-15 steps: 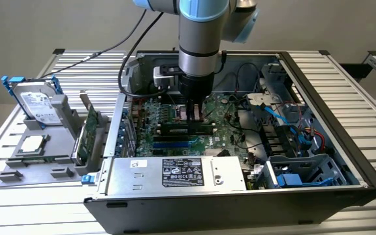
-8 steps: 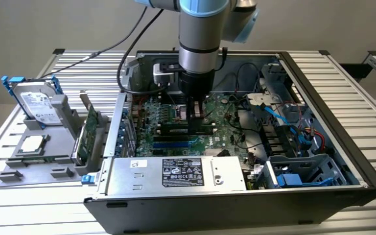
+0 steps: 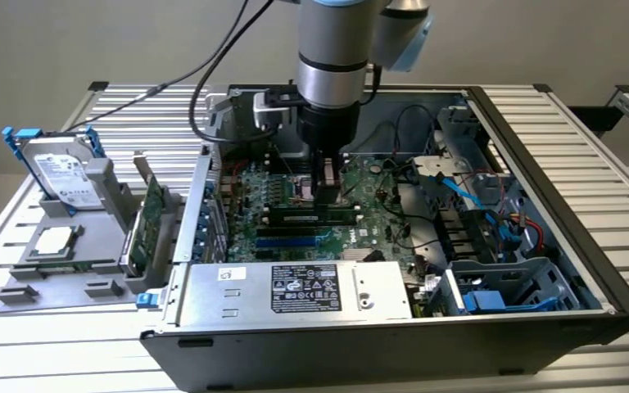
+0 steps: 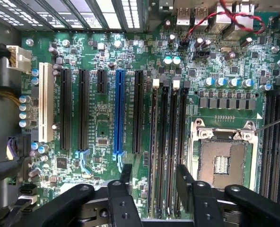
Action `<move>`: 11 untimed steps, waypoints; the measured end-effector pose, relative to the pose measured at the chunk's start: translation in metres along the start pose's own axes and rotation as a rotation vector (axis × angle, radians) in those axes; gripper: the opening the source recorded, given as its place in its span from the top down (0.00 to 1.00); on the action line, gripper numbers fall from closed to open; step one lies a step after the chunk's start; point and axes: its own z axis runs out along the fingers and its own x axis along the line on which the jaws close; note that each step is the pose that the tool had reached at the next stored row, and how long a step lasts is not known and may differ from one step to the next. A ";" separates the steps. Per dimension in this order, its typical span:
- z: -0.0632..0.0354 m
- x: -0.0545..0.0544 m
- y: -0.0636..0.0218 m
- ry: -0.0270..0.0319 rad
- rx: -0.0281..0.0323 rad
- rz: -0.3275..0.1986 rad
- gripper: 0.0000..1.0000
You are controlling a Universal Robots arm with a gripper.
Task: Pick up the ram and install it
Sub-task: 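Insert the ram into the slot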
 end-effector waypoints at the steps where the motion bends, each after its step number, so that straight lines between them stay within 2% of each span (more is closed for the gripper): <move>1: -0.0023 0.000 0.0003 0.0000 -0.0002 0.000 0.57; 3: -0.0059 0.001 0.0006 -0.0001 -0.0007 0.000 0.69; 4: -0.0067 0.001 0.0006 -0.0001 -0.0010 0.000 0.69; 6: -0.0068 0.001 0.0006 -0.0004 -0.0011 0.000 0.81; 7: -0.0068 0.001 0.0006 -0.0003 -0.0011 0.000 0.81; 9: -0.0069 0.001 0.0006 -0.0003 -0.0012 0.000 0.89; 11: -0.0069 0.001 0.0006 -0.0001 -0.0012 0.000 0.89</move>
